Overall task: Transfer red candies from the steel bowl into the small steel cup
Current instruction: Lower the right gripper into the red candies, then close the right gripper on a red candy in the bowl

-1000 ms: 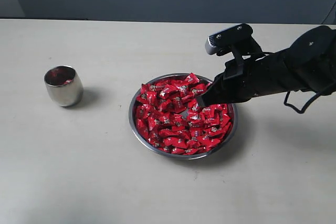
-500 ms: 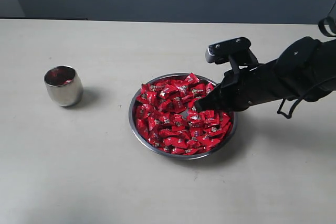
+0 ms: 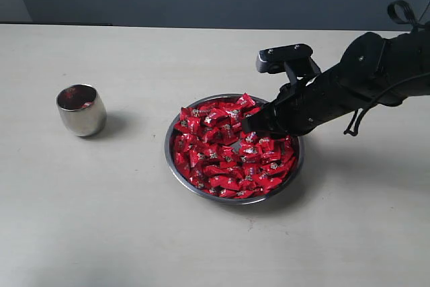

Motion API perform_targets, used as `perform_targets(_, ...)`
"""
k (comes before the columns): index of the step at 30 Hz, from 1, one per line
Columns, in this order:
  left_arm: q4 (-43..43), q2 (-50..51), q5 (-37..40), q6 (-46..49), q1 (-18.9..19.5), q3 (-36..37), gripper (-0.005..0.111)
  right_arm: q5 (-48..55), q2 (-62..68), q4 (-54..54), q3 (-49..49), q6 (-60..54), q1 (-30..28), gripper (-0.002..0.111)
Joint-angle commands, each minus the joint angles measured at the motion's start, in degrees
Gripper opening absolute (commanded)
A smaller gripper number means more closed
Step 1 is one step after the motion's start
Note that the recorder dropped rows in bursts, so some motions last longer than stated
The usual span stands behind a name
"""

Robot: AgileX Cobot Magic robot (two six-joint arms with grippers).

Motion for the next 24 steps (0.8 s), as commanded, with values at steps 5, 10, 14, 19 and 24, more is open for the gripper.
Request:
perform_targets(5,-0.1,-0.3,-0.1,-0.1,0.0,0.2,0.0,4.1,1.4,-14.3,-3.8,15.1,-0.3,0.035)
perform_targets(10,-0.1,-0.3,-0.1,-0.1,0.0,0.2,0.0,5.6,2.6,-14.3,-4.9,15.6,-0.3,0.035)
perform_targets(14,-0.1,-0.3,-0.1,-0.1,0.0,0.2,0.0,6.0,3.8,-14.3,-4.9,15.6,-0.3,0.035)
perform_targets(19,-0.1,-0.3,-0.1,-0.1,0.0,0.2,0.0,6.0,4.6,-13.8,-4.9,15.7,-0.3,0.035)
perform_targets(24,-0.1,-0.3,-0.1,-0.1,0.0,0.2,0.0,4.7,5.3,-13.8,-4.9,15.7,-0.3,0.035)
